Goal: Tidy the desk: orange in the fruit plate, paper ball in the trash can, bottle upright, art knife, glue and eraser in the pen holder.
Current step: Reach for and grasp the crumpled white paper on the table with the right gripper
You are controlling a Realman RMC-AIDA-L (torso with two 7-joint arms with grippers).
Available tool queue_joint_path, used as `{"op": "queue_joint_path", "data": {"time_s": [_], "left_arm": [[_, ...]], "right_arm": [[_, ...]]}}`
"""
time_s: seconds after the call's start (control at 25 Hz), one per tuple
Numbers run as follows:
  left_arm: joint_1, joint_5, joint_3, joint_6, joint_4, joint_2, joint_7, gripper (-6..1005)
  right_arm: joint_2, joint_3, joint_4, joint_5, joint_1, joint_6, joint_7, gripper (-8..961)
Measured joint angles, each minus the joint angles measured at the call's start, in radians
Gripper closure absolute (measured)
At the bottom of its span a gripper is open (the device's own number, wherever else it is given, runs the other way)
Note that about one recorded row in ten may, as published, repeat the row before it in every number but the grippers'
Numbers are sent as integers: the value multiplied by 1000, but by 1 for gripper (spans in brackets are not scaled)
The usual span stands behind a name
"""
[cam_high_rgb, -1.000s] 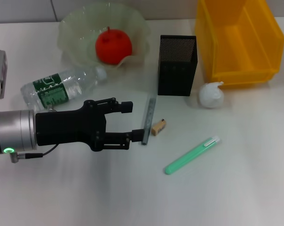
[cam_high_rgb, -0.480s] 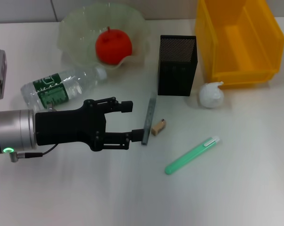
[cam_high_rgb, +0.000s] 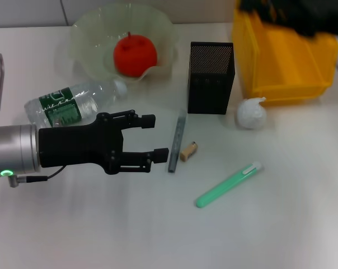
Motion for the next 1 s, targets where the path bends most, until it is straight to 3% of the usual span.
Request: {"op": "queue_joint_path", "data": {"time_s": [0.16,0.36,0.68,0.88,1.0], "left_arm": [[0,0,0,0,-1,9,-7,155],[-6,2,-2,0,0,16,-28,155],[-10,4,-2,-1,-1,26,-41,156],[-30,7,-11,0,35,31,-91,156],[-62,73,-39,-19,170,42,-232,156]], "right_arm": [[-6,42,1,-137,-54,-31,-47,278],[18,76,24,-364,-106,-30,-210,278],[38,76,50,-398,-143,37,-297,279],[39,77,74,-399,-141,50,-312,279],[39,78,80,-399,-140,53,-313,279]]}}
